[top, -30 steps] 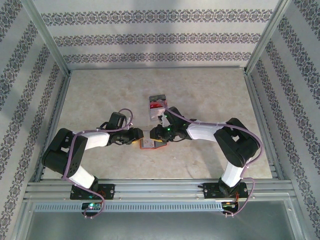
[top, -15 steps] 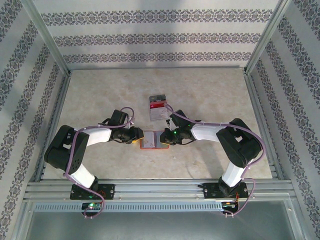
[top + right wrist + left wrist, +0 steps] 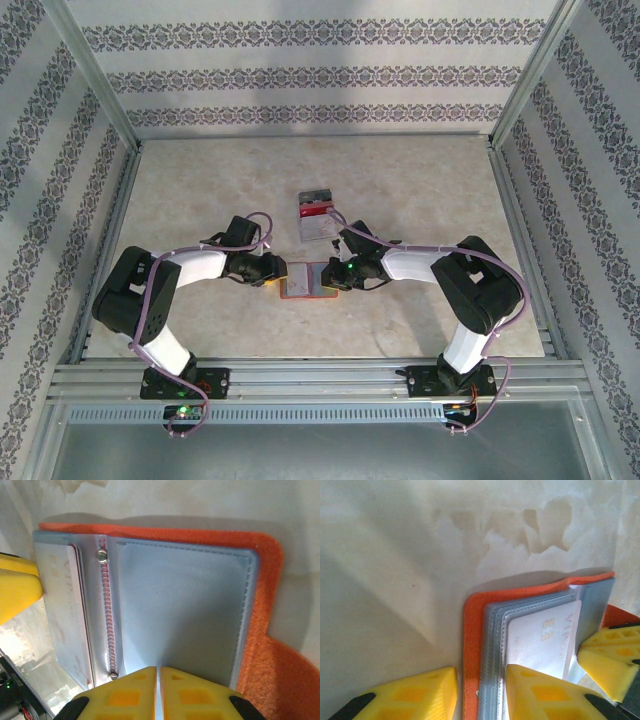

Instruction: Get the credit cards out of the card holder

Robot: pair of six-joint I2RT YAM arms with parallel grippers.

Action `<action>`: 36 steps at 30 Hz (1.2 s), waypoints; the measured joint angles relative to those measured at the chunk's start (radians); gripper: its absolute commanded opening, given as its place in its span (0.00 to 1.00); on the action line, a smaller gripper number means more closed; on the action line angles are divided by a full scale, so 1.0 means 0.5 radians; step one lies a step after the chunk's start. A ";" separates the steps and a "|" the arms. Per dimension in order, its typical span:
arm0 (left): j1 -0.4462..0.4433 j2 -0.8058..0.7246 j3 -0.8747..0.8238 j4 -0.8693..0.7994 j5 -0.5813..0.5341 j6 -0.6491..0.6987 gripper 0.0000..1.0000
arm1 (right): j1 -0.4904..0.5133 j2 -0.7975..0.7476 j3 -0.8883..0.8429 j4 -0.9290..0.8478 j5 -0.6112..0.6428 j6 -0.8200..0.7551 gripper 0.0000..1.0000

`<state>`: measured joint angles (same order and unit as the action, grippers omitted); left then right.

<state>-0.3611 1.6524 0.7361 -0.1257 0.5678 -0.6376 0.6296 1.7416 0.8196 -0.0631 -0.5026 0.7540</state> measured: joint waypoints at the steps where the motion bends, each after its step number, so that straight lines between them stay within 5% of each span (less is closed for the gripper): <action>1: -0.008 0.005 -0.001 -0.004 -0.015 0.008 0.34 | 0.000 0.000 0.000 0.001 0.000 -0.003 0.14; 25: -0.048 0.004 0.021 -0.043 -0.098 0.050 0.34 | -0.079 -0.287 0.153 0.041 -0.305 0.066 0.26; 36: -0.049 0.002 0.021 -0.043 -0.098 0.050 0.34 | 0.112 0.012 0.312 0.163 -0.351 0.188 0.21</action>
<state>-0.3855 1.6531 0.7467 -0.1474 0.5186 -0.6125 0.6857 1.7477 0.9756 0.0185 -0.6781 0.8478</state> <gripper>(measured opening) 0.335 0.218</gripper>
